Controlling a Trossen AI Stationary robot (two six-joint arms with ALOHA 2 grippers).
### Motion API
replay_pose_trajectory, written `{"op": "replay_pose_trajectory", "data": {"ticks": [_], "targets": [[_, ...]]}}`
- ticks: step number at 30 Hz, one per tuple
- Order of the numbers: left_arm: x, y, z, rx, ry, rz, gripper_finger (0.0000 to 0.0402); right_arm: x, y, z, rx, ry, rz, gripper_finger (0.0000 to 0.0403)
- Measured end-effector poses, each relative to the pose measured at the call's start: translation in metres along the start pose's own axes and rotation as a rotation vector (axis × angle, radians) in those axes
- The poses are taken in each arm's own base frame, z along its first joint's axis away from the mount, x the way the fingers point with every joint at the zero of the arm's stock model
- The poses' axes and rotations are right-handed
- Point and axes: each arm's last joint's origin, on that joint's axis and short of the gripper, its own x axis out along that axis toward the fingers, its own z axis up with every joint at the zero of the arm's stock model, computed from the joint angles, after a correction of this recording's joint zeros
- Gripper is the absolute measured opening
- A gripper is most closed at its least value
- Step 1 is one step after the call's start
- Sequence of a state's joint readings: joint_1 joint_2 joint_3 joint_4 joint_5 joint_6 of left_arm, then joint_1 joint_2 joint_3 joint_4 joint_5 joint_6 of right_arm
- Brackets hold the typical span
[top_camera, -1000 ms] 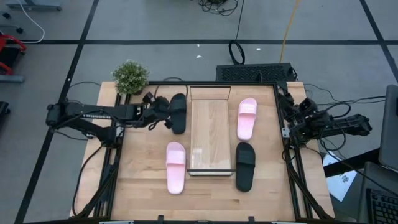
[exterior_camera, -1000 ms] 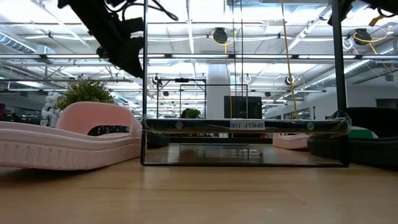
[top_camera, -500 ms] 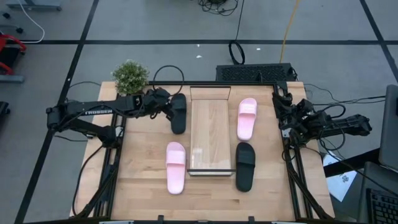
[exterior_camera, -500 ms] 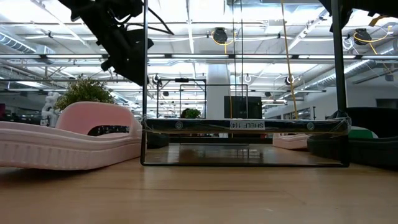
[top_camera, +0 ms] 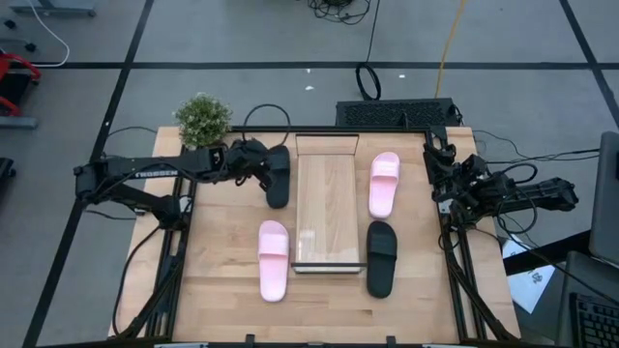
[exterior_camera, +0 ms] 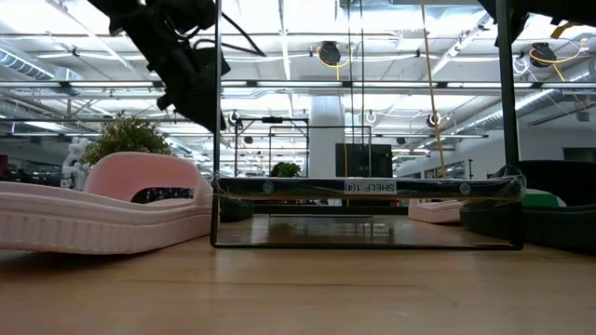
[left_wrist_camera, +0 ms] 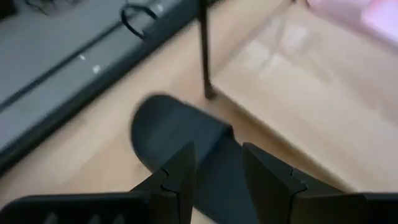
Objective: Pick and place slides into the shelf
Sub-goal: Put the top black slipper on the shelf
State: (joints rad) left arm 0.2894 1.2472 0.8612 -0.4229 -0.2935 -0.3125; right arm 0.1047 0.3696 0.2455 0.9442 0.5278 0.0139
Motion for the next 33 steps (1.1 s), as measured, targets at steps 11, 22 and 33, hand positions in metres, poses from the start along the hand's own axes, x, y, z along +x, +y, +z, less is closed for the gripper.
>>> {"op": "replay_pose_trajectory", "data": {"ticks": [11, 22, 33], "targets": [[0.03, -0.004, -0.009, 0.007, 0.104, 0.023, 0.0129, 0.0, 0.0, 0.0, -0.006, 0.005, 0.0, 0.0128], [0.039, 0.041, 0.005, -0.262, 0.128, -0.093, 0.0129, 0.0, 0.0, 0.002, 0.007, -0.013, 0.0, 0.0128], [0.042, 0.065, 0.016, -0.23, 0.062, -0.172, 0.0129, 0.0, 0.0, 0.002, 0.008, -0.014, 0.0, 0.0128]]}}
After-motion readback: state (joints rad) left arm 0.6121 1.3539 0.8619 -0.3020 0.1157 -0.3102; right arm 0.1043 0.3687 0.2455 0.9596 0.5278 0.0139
